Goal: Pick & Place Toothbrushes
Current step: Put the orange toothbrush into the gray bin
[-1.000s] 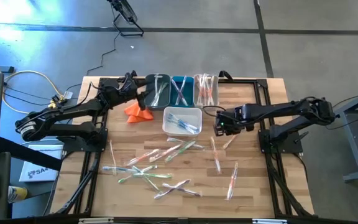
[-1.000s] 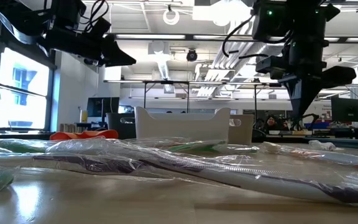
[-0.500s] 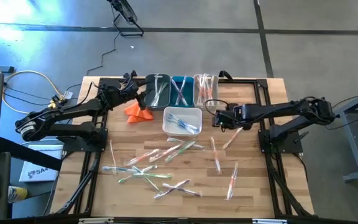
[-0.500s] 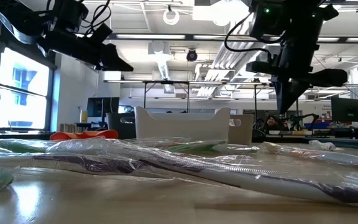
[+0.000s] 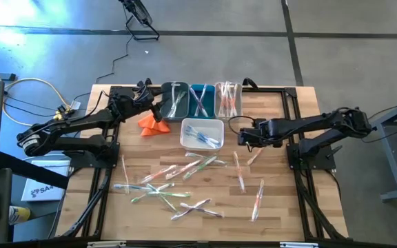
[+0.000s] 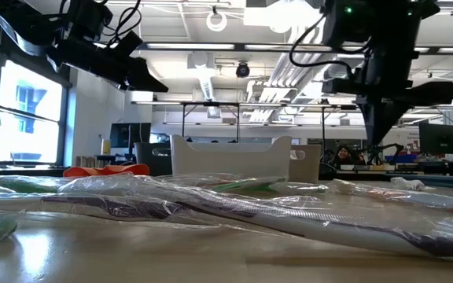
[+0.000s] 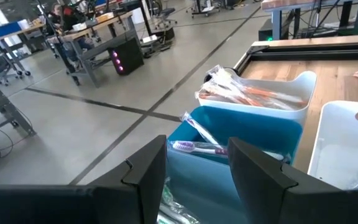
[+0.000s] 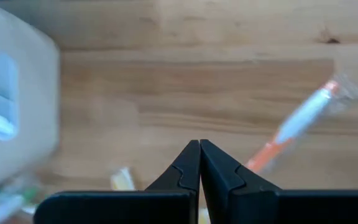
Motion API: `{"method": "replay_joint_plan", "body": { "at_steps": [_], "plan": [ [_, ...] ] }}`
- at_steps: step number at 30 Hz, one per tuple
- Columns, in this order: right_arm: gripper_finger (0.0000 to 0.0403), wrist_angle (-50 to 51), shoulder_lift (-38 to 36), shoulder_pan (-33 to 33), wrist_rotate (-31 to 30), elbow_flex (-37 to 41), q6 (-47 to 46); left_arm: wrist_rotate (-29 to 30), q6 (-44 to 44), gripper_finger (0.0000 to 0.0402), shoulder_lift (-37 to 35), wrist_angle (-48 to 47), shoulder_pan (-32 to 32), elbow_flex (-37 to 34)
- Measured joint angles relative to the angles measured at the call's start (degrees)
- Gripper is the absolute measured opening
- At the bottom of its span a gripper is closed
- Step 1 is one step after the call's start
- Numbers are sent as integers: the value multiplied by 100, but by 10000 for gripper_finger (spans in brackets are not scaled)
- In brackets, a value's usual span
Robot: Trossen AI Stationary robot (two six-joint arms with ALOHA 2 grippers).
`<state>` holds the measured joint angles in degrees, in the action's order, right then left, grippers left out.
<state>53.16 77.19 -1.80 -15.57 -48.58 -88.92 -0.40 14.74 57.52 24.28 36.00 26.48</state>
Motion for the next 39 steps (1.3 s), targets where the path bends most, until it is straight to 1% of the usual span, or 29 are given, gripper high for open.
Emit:
{"method": "replay_joint_plan", "body": {
  "at_steps": [2,4,9,12,16,22,24,33,36,39],
  "plan": [
    [10,79,10,10,115,0,-18,0,0,167,0,1,0,0],
    [23,71,52,45,73,0,-134,1,0,167,0,-1,-1,0],
    [78,66,287,138,78,0,-398,2,0,167,0,-40,-1,0],
    [110,66,488,224,218,0,-630,4,0,167,0,-61,-1,0],
    [133,69,777,363,474,0,-884,4,0,167,0,-55,-1,0],
    [135,101,1092,489,1154,0,-1461,15,0,167,0,-49,1,0],
    [133,104,1165,534,1259,0,-1594,15,0,167,0,-49,0,0],
    [131,126,1651,805,1159,0,-2067,11,-3,167,0,-49,-1,0],
    [130,141,1817,869,1247,-22,-2059,10,-4,167,0,-49,0,0],
    [124,177,1922,926,1185,-33,-2045,4,-7,167,0,-49,0,0]
  ]
}}
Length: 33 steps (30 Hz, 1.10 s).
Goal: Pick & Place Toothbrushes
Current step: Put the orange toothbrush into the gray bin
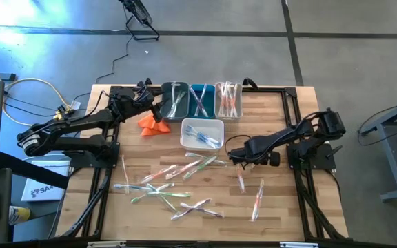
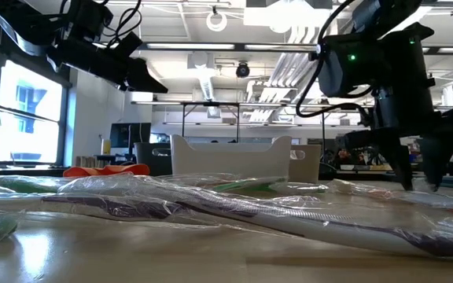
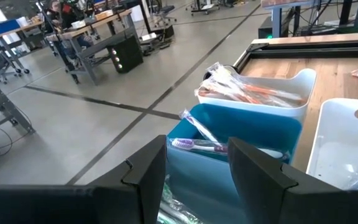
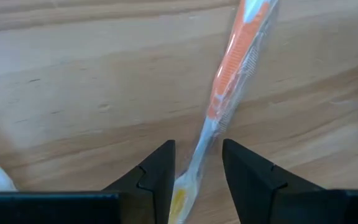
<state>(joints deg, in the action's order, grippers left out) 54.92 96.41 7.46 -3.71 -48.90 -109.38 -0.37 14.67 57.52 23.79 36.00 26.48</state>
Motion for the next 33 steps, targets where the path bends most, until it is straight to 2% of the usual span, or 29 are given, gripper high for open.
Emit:
{"method": "replay_joint_plan", "body": {
  "at_steps": [15,33],
  "plan": [
    [11,-102,27,5,-126,13,367,-8,-15,167,0,0,-1,0],
    [5,269,-38,5,-82,45,470,-6,-15,167,0,0,-2,0]
  ]
}}
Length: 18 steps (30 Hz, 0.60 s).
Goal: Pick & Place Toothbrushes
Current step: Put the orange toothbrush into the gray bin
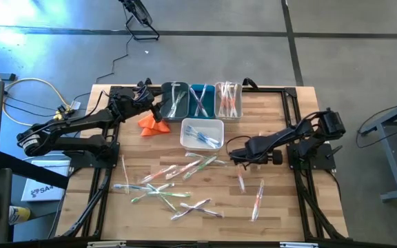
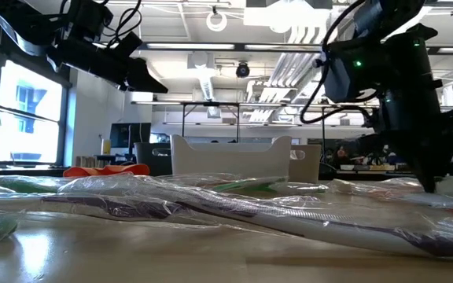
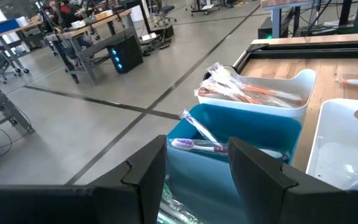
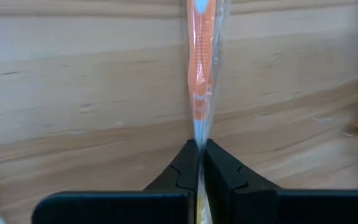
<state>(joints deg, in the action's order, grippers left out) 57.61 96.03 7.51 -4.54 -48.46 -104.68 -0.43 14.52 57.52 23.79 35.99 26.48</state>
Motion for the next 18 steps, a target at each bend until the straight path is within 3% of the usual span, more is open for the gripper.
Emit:
{"method": "replay_joint_plan", "body": {
  "at_steps": [11,18],
  "plan": [
    [4,437,-437,80,-39,4,15,2,-2,167,0,2,2,0],
    [4,529,-1036,74,-696,3,174,2,0,167,0,4,2,0]
  ]
}}
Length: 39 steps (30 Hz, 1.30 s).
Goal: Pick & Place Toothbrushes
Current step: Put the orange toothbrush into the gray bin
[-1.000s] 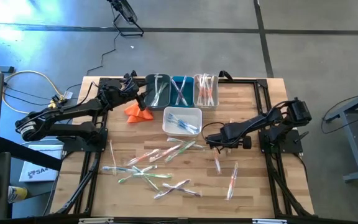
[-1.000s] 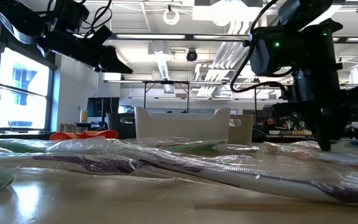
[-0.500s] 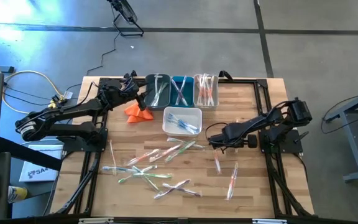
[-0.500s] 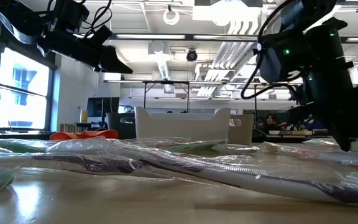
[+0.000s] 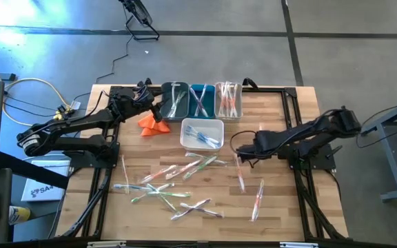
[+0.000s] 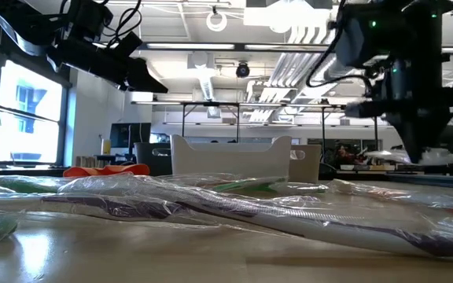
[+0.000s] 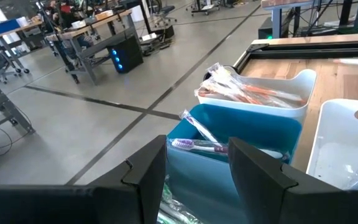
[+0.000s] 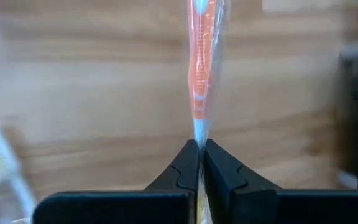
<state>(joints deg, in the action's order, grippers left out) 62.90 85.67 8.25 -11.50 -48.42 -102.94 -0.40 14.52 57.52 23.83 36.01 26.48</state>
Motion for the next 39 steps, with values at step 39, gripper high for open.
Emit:
{"method": "replay_joint_plan", "body": {
  "at_steps": [39],
  "plan": [
    [4,-4981,-833,-1942,-2563,-16,6054,2,-2,167,0,131,-2,0]
  ]
}}
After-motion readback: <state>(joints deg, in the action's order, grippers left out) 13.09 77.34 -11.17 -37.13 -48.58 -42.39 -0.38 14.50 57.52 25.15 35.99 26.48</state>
